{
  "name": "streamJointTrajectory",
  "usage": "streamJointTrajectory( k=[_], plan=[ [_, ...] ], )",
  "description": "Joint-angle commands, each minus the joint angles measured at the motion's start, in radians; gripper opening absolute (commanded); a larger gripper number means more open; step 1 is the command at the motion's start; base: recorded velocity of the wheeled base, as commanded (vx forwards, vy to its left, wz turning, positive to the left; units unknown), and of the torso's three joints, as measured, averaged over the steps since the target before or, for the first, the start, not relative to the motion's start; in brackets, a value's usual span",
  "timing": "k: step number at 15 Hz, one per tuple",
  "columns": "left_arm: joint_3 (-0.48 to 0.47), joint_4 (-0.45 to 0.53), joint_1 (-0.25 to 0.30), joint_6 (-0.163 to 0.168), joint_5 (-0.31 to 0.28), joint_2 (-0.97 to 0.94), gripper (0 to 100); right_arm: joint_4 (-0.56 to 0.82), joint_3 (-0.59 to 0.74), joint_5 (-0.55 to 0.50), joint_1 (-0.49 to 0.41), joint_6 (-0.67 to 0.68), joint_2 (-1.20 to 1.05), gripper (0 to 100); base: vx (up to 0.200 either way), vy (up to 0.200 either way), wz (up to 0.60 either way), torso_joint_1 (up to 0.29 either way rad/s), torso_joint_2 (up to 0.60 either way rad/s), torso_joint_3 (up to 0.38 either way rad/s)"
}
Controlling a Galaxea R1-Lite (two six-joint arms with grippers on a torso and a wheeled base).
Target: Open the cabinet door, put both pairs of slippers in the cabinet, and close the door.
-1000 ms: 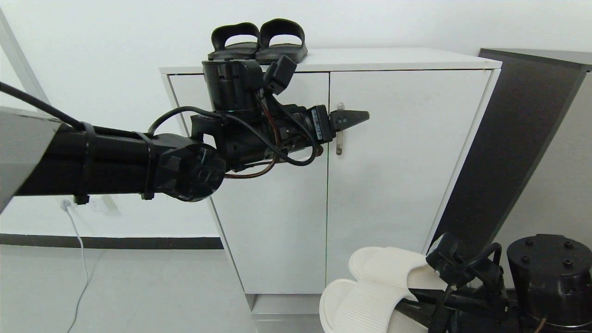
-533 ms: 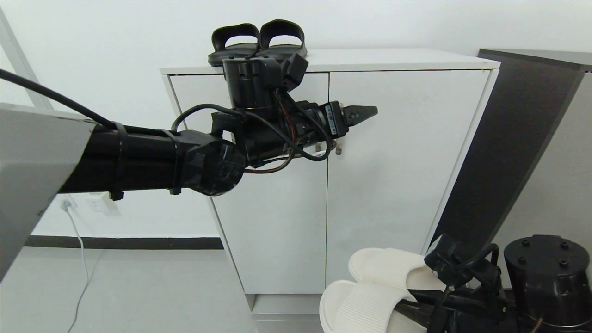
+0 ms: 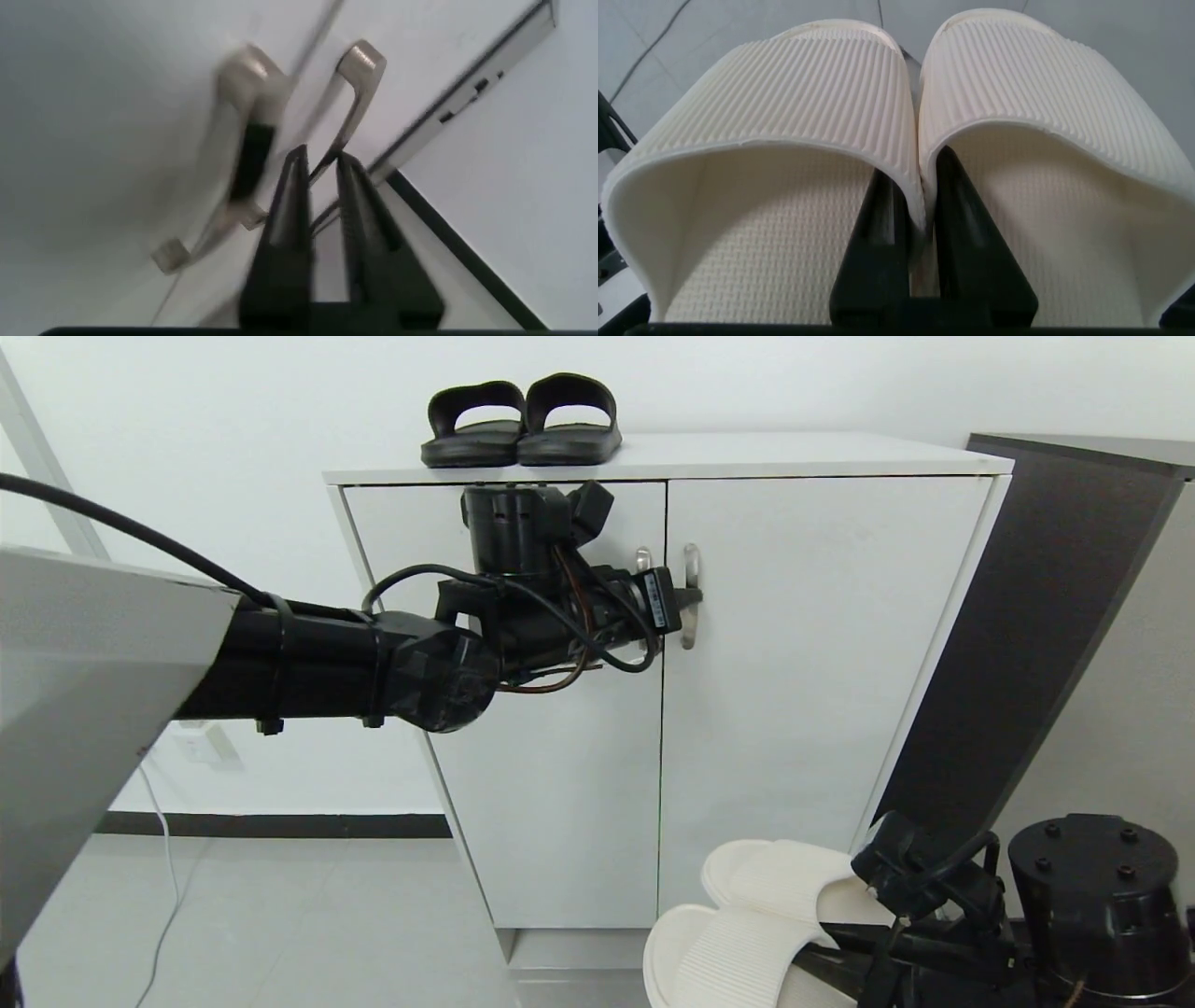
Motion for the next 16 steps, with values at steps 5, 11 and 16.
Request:
streamJointTrajectory(
  k=[5,11,16],
  plan=[
    [0.214,-0.009,-0.065,0.000,-0.016,-0.192,0,-0.096,0.078,0.091,0.039,-0.002,-0.004,0,0.000,0.000,0.00,0.000,0.00,0.000],
    [0.419,-0.009,-0.140,0.009,-0.002,-0.385,0,-0.161,0.117,0.114,0.085,-0.004,-0.011,0,0.000,0.000,0.00,0.000,0.00,0.000],
    [0.410,-0.024,-0.085,-0.001,-0.020,-0.336,0,-0.158,0.135,0.110,0.148,-0.013,-0.040,0,0.000,0.000,0.00,0.000,0.00,0.000]
  ],
)
